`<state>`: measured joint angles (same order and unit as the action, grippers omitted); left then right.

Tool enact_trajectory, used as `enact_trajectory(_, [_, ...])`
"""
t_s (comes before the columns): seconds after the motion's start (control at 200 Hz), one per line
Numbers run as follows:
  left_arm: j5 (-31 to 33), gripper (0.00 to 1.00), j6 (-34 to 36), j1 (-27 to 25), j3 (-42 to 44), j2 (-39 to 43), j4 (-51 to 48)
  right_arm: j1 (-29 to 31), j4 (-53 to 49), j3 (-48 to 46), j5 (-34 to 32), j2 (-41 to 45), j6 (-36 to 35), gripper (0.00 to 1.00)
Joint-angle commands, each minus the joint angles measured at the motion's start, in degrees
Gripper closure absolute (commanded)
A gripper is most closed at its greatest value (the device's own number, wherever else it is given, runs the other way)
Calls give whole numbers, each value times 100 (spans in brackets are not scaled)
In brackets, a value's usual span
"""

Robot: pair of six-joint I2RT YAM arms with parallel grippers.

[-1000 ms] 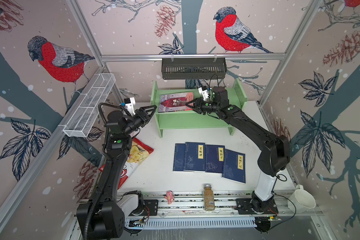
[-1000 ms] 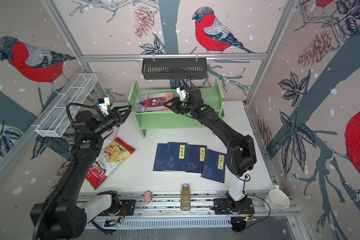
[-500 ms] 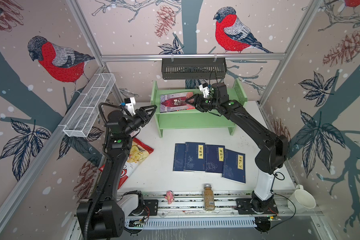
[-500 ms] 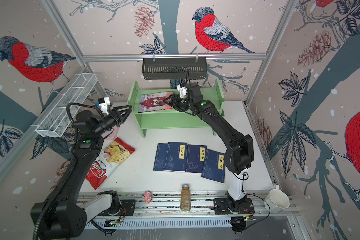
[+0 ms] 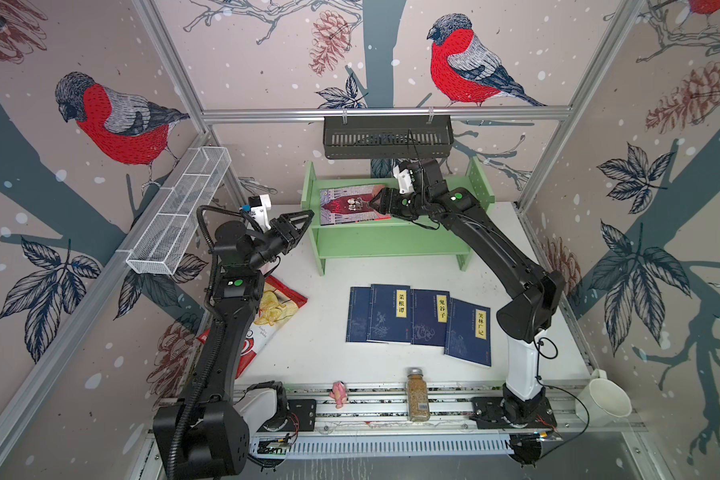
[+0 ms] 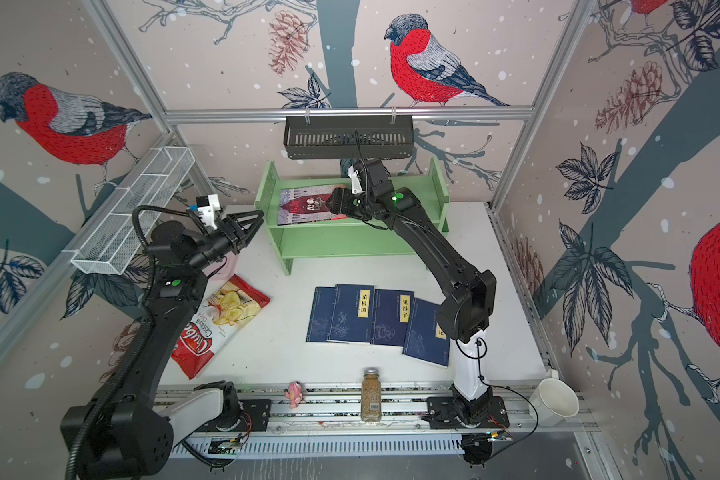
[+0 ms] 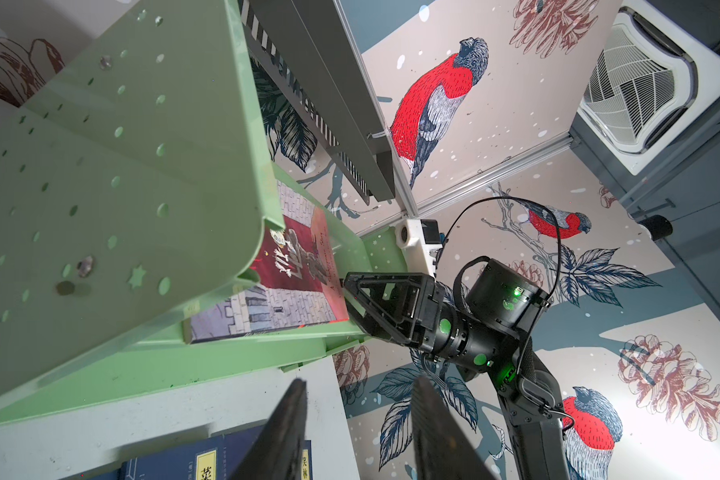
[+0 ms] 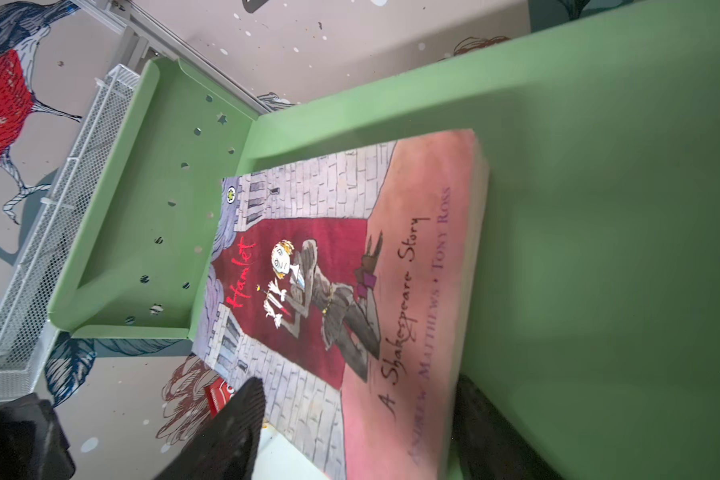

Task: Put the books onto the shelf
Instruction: 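Push the book deeper onto the lower shelf tier with the right gripper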

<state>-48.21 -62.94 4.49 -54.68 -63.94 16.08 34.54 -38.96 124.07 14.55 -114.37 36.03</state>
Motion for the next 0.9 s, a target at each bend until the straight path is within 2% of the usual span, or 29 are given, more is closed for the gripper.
enact_trajectory(0.0, [-85, 57, 144, 9, -17, 52, 73, 29, -589, -1, -657, 88, -226, 26])
enact_trajectory(0.195, [29, 57, 576, 8, -43, 167, -53, 5, -161, -250, -687, 327, -316, 25])
enact_trajectory(0.54, [249, 56, 1390, 12, -95, 285, -560, -211, 309, -332, 77, 128, -341, 25])
enact_trajectory(0.896, [343, 56, 1398, 17, -24, 280, -553, -85, 258, -275, 390, -46, -391, 26])
